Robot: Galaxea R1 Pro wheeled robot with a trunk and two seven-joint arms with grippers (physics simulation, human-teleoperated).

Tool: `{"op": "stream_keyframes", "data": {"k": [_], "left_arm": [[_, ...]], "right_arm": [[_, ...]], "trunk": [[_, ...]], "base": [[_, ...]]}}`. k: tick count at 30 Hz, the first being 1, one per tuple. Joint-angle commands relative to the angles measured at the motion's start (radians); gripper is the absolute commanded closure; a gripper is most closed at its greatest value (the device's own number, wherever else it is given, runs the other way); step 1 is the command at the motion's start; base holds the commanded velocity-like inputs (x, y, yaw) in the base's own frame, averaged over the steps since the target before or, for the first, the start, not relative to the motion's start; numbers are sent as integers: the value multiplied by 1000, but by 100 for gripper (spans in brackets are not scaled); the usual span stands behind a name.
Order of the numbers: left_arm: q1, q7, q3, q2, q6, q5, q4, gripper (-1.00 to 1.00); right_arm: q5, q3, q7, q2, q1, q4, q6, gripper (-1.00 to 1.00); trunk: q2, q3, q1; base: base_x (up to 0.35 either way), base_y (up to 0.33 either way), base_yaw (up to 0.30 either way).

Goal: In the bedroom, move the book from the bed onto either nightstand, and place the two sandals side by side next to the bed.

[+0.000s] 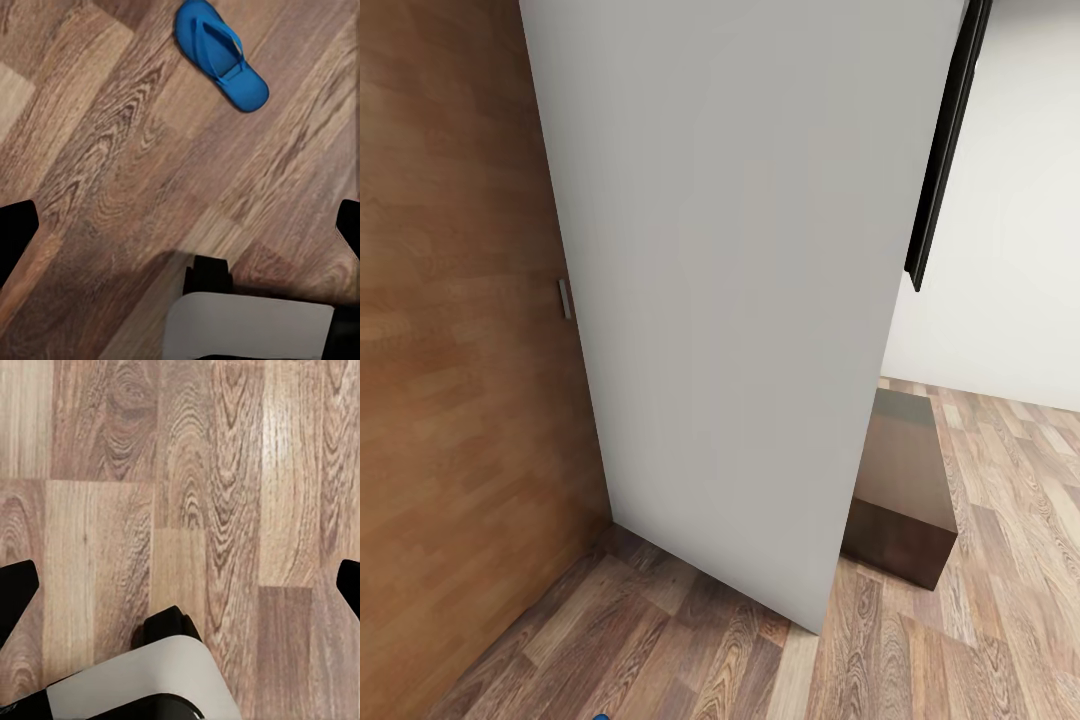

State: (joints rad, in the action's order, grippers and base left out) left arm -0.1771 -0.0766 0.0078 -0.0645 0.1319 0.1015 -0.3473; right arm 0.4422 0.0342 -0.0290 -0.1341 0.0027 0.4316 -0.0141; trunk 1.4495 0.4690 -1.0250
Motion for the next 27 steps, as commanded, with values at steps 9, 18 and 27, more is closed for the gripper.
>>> {"op": "stream_keyframes", "data": {"k": [9,18,27], "left_arm": [[-31,-3,3,2,6,11,-2,-100],[-115,-19,38,9,88,77,-2,-100],[-233,-39,45,15,165,172,-2,-100]], "right_arm": [[20,-2,-3,3,-1,101,51,-100],[95,-2,-4,4,-9,228,238,-100],[251,-2,22,-1,-95,248,411,-100]], "trunk": [[0,1,0],[0,1,0],[0,1,0]], "base": [[0,0,0],[0,0,0],[0,0,0]]}}
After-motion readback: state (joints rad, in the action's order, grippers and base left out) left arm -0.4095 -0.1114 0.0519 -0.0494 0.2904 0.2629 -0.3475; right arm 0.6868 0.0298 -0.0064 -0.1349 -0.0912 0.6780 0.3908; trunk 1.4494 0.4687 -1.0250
